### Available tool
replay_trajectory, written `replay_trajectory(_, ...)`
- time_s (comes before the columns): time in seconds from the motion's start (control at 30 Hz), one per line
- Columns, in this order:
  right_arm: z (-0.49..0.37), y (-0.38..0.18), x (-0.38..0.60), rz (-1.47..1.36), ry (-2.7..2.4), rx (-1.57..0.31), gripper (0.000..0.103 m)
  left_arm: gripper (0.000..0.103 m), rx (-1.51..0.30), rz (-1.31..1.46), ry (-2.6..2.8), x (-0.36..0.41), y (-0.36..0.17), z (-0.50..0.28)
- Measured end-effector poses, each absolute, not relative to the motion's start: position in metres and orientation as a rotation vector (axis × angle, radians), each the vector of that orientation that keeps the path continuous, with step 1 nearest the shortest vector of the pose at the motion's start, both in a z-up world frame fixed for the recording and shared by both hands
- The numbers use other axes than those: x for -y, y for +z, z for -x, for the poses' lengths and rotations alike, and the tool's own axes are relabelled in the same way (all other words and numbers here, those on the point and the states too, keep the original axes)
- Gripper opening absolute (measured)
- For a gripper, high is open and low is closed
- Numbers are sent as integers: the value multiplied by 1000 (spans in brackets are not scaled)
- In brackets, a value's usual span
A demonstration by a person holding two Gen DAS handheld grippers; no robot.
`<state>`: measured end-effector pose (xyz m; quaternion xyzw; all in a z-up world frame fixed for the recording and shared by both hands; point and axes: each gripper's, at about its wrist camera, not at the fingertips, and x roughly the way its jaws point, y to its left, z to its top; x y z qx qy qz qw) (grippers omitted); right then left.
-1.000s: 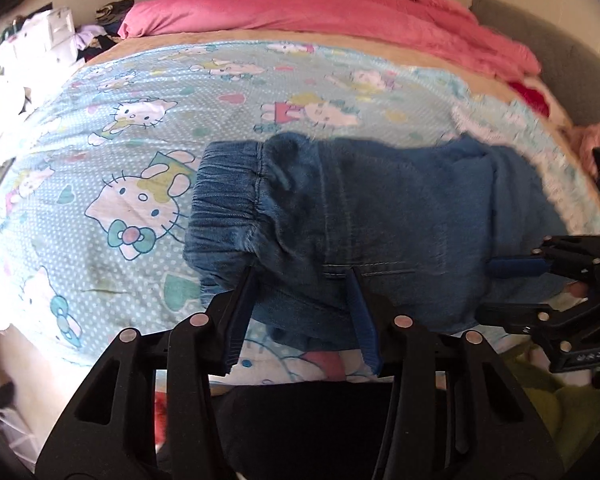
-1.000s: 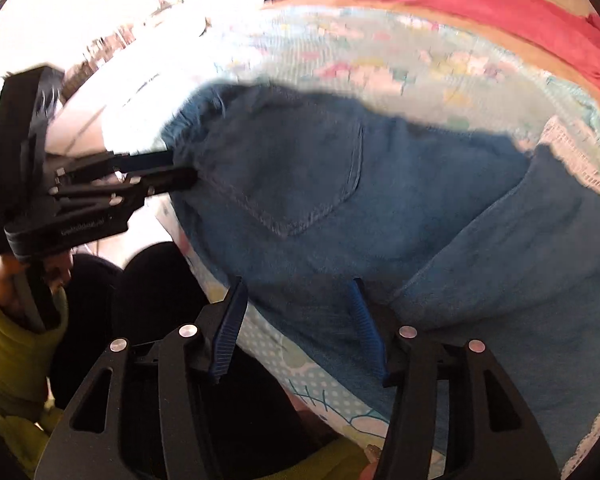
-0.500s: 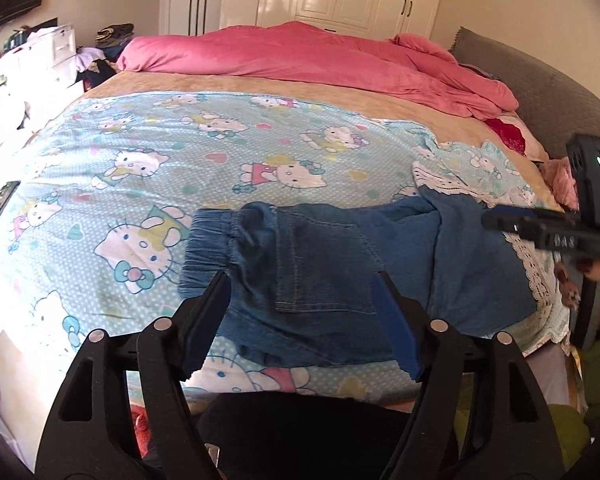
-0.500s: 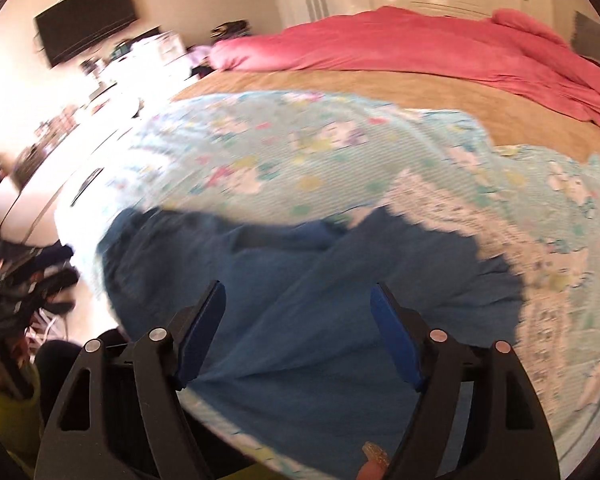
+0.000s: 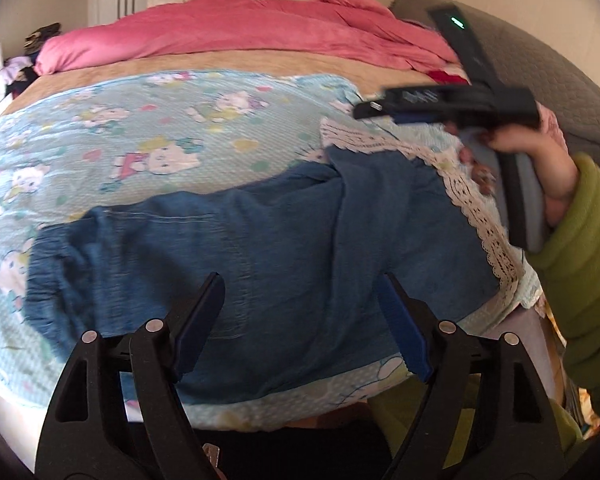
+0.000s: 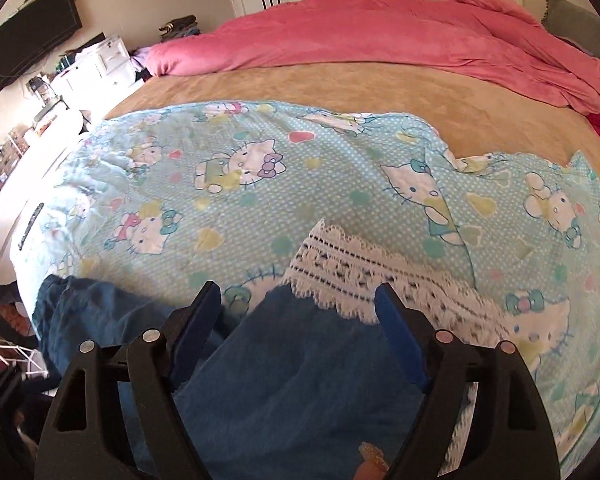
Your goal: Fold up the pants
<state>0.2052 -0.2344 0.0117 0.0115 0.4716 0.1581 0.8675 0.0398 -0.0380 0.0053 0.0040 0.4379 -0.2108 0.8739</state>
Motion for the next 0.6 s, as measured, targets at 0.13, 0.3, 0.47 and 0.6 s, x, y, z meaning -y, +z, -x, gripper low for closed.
replay_trajectory(0.13,-240,-10,212,27,318,-1048,78,71,-953,-31,-483,62,-10,-51)
replay_trajectory(0.3,-267,-41,192,89,264,-1114,78,71,-1006,-55,-503,80,-30,-63)
replay_trajectory(0.47,-275,-53,191,143,226,-1094,48,71,-1037,-61,-500,86,-46,-74)
replay_trajectory(0.6,-272,-46,209,109,279,-1049,11,71,-1034,-62,-500,90,-50,-78)
